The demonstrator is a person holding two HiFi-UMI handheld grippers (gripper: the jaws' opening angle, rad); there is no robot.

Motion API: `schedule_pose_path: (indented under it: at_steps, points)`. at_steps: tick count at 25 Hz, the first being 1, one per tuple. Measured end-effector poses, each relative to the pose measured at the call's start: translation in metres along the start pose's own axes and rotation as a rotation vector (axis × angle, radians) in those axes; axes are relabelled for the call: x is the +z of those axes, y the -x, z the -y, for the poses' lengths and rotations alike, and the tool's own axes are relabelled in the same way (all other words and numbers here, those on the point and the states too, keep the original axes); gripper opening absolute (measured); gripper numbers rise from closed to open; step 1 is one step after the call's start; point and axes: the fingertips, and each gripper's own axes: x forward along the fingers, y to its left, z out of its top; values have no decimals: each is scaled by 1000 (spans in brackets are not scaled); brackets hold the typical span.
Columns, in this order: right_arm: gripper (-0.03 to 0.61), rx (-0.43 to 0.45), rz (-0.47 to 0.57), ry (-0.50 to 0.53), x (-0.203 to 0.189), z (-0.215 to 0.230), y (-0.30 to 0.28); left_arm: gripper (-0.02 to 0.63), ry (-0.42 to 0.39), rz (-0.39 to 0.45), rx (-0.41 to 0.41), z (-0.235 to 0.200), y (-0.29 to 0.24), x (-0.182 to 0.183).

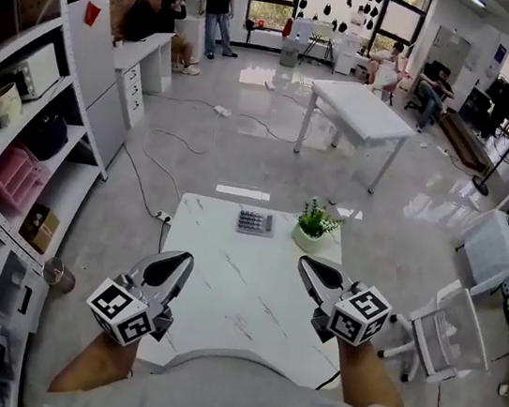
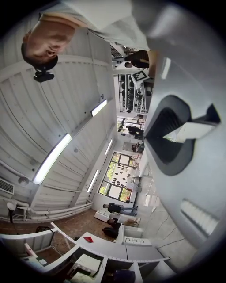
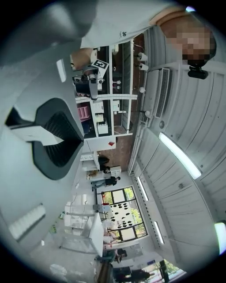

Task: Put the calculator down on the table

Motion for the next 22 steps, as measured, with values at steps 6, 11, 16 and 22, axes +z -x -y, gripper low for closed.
schedule_pose_path:
  at_steps: [6, 11, 16, 22]
  points:
    - [3, -37, 33, -18, 5, -27, -2, 61, 23, 2, -34, -9, 25, 13]
    - [3, -62, 7, -7, -1, -32, -1, 61, 51, 21, -27, -18, 30, 16]
    - [3, -92, -9, 6, -5, -25, 2, 61, 47, 26, -29, -22, 28, 17]
    - [3, -97, -15, 16, -6, -21, -2, 61, 44, 27, -21, -29, 25, 17]
